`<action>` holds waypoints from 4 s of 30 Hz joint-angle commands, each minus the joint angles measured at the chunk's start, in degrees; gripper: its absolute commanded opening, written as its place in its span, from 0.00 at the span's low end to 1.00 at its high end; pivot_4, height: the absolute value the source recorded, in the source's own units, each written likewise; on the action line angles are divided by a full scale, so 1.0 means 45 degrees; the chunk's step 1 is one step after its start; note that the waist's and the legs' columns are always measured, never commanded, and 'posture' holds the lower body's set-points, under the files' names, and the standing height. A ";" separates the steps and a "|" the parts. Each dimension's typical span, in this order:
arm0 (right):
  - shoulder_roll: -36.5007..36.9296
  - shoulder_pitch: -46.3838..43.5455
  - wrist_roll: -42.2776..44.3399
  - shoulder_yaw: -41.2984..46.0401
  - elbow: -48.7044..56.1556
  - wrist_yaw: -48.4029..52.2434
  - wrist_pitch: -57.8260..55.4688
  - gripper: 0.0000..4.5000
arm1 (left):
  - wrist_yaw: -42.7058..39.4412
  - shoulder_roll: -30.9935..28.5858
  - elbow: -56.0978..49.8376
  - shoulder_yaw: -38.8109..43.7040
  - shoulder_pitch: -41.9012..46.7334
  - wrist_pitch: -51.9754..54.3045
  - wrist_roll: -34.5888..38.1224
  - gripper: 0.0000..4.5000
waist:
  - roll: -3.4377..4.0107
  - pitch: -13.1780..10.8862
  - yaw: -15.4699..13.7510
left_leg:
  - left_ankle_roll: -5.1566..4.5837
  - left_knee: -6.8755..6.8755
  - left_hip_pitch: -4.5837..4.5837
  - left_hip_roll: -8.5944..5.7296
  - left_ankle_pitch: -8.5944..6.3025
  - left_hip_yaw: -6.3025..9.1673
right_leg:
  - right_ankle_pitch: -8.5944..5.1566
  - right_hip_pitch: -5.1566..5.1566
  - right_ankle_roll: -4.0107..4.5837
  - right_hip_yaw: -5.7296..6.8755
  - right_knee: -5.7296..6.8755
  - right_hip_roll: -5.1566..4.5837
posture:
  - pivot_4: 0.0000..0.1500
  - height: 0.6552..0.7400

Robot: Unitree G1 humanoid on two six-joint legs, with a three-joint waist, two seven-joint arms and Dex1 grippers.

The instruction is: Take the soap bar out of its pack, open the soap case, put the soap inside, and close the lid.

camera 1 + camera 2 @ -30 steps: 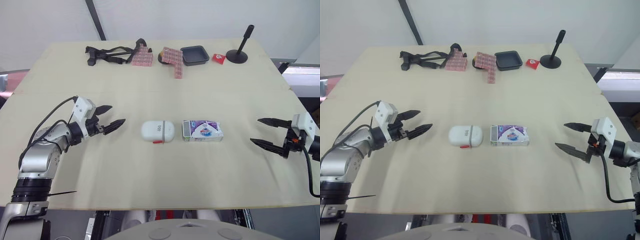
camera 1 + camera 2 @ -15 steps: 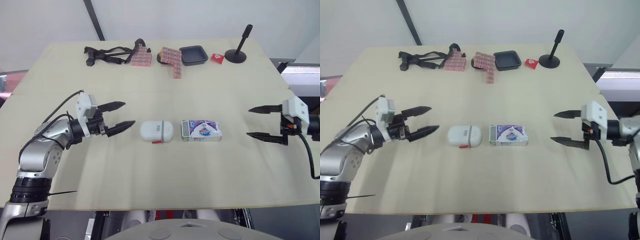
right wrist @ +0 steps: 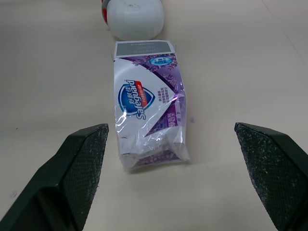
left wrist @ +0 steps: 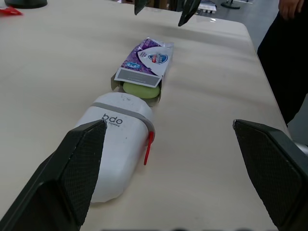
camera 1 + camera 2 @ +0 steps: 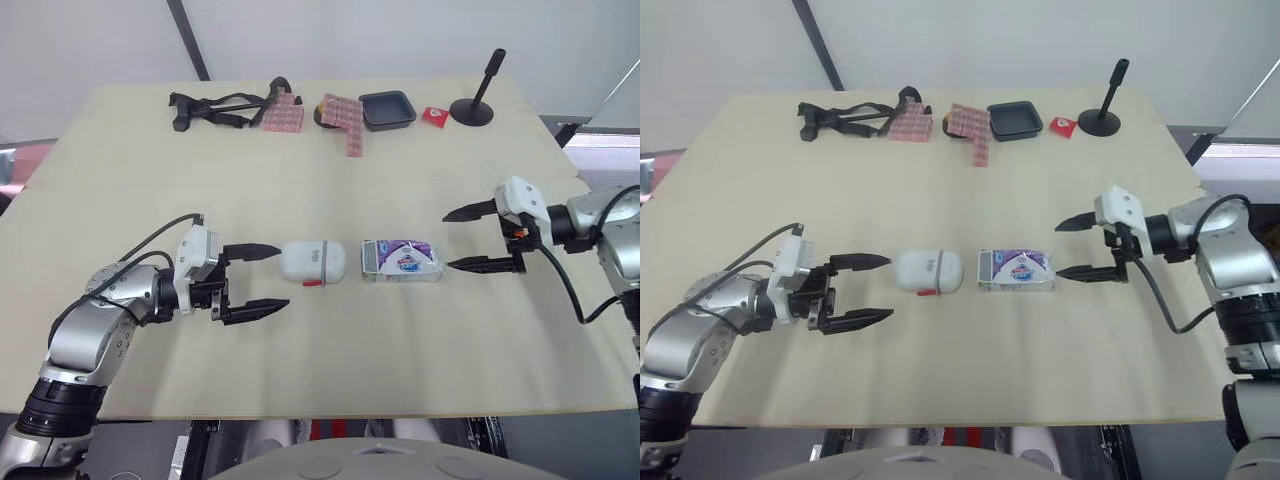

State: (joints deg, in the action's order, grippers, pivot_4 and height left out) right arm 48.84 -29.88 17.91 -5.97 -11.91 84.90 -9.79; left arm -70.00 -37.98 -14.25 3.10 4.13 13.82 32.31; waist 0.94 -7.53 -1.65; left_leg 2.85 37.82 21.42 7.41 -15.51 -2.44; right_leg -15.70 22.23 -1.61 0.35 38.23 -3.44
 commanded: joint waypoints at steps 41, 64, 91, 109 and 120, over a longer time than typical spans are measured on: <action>-0.2017 -0.0614 -0.1594 -0.0760 -0.2952 -0.0232 0.3050 1.00 | 0.0881 0.0375 -0.0744 -0.0304 -0.0606 -0.0449 -0.0161 0.99 | -0.0001 0.0001 0.0046 | 0.0014 0.0002 -0.0002 0.0019 0.0008 -0.0049 | -0.0015 0.0016 0.0027 -0.0005 0.0041 0.0004 | 1.00 1.00; -0.1973 -0.0623 -0.1583 -0.0754 -0.2423 -0.0277 0.2532 0.83 | 0.1241 0.0421 -0.0924 -0.0401 -0.0739 -0.0359 -0.0193 1.00 | -0.0001 0.0001 0.0042 | 0.0022 0.0002 -0.0002 0.0021 0.0012 -0.0062 | -0.0014 0.0016 0.0025 -0.0009 0.0044 0.0004 | 1.00 1.00; -0.1013 -0.0528 -0.1635 -0.0666 -0.0729 -0.0285 0.1533 0.38 | 0.1477 0.0317 -0.0848 -0.0220 -0.0805 -0.0178 -0.0186 1.00 | -0.0001 0.0001 0.0024 | 0.0043 0.0002 -0.0002 0.0037 0.0024 -0.0114 | 0.0012 0.0016 -0.0020 -0.0012 0.0045 0.0003 | 1.00 1.00; 0.1163 0.0111 -0.1507 -0.0170 0.0509 -0.0122 0.0322 0.38 | 0.1418 0.0241 -0.0682 -0.0266 -0.0660 -0.0092 -0.0262 1.00 | -0.0004 0.0002 -0.0033 | 0.0050 0.0001 -0.0002 0.0051 0.0027 -0.0184 | 0.0019 0.0015 -0.0034 -0.0038 0.0041 -0.0001 | 1.00 1.00; 0.1729 0.0422 -0.1502 0.0052 0.0130 0.0112 0.0924 0.38 | 0.1395 0.0243 -0.0662 -0.0354 -0.0562 0.0054 -0.0310 1.00 | -0.0003 0.0002 -0.0027 | 0.0047 0.0002 -0.0001 0.0113 0.0025 -0.0318 | 0.0019 0.0015 -0.0033 -0.0056 0.0043 0.0008 | 1.00 1.00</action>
State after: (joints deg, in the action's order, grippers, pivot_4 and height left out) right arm 54.85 -27.52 10.35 -8.38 -11.21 84.58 -6.75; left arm -63.63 -36.19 -16.64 1.07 1.11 14.23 30.85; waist 0.93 -7.52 -1.77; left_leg 3.06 37.84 21.40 7.92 -15.40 -3.88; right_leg -15.62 22.31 -1.76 0.10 38.42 -3.41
